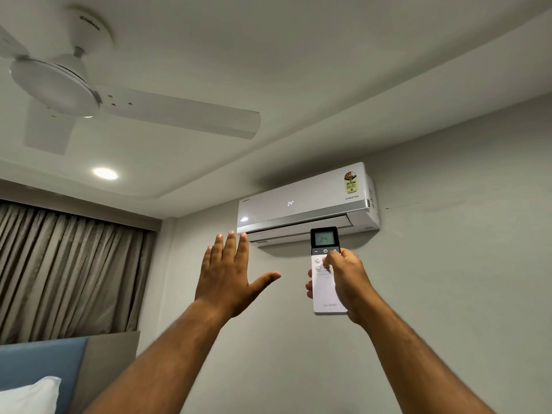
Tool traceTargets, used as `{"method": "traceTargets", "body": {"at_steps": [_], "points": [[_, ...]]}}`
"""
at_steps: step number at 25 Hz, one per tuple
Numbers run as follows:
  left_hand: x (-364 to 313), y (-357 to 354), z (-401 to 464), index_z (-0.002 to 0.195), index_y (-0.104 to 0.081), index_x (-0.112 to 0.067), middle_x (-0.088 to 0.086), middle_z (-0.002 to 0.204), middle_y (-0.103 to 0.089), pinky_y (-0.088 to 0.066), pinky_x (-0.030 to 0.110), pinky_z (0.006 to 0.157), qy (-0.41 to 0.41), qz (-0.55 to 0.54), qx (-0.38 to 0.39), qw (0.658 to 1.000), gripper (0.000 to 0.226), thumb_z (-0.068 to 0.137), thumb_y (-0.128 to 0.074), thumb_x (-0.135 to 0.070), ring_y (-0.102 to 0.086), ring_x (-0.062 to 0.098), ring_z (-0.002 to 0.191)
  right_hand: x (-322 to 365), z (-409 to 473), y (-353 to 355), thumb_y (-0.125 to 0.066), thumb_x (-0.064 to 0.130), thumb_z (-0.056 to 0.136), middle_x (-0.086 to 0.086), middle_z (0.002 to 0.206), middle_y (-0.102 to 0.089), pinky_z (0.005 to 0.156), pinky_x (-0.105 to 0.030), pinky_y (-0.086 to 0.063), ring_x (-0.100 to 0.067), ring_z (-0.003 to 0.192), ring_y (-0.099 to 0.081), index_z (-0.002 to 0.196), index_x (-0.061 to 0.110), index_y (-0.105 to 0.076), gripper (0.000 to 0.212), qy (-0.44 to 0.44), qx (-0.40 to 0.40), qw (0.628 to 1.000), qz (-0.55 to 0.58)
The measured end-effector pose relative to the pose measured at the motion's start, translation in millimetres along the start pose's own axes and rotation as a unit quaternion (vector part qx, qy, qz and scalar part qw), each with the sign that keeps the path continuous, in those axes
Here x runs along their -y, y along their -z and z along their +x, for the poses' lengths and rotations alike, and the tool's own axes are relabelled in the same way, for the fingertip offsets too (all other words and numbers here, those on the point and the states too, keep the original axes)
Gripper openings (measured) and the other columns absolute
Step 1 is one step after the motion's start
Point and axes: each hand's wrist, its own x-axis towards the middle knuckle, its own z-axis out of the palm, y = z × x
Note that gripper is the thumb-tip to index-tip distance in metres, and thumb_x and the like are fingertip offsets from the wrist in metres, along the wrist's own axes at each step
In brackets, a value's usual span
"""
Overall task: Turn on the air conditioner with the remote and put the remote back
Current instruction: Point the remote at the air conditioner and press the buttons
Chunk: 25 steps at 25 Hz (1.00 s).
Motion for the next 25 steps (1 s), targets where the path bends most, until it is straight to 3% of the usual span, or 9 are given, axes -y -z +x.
{"method": "traceTargets", "body": {"at_steps": [6, 14, 19, 25], "points": [[-12, 4, 3, 0.151, 0.005, -0.017, 0.009, 0.162, 0.005, 0.008, 0.04, 0.115, -0.007, 0.01, 0.002, 1.0, 0.118, 0.06, 0.002, -0.092, 0.009, 0.029, 0.148, 5, -2, 4, -0.044, 0.018, 0.094, -0.026, 0.078, -0.068, 0.054, -0.04, -0.058, -0.034, 0.055, -0.069, 0.099, 0.001, -0.052, 0.019, -0.005, -0.012, 1.0, 0.012], [-22, 10, 0, 0.151, 0.004, -0.016, 0.01, 0.162, 0.005, 0.005, 0.042, 0.117, -0.011, 0.008, 0.007, 1.0, 0.118, 0.059, 0.003, -0.091, 0.009, 0.029, 0.148, 8, -10, 10, -0.044, 0.022, 0.096, -0.028, 0.086, -0.069, 0.058, -0.042, -0.06, -0.036, 0.059, -0.069, 0.104, 0.003, -0.051, 0.022, -0.01, -0.016, 1.0, -0.008], [-25, 10, -6, 0.151, 0.003, -0.015, 0.01, 0.162, 0.004, 0.006, 0.041, 0.117, -0.008, 0.005, 0.013, 1.0, 0.119, 0.059, 0.002, -0.091, 0.01, 0.029, 0.148, 6, -16, 9, -0.044, 0.021, 0.096, -0.026, 0.081, -0.068, 0.051, -0.037, -0.058, -0.031, 0.052, -0.068, 0.1, 0.005, -0.05, 0.017, -0.02, -0.013, 1.0, -0.009], [-22, 6, -12, 0.151, 0.0, -0.015, 0.011, 0.162, 0.003, 0.004, 0.042, 0.118, 0.002, -0.004, 0.019, 1.0, 0.119, 0.059, 0.001, -0.091, 0.009, 0.029, 0.148, -3, -23, -2, -0.045, 0.022, 0.097, -0.026, 0.084, -0.068, 0.052, -0.037, -0.058, -0.031, 0.054, -0.068, 0.1, 0.006, -0.05, 0.017, -0.028, -0.01, 0.999, -0.027]]}}
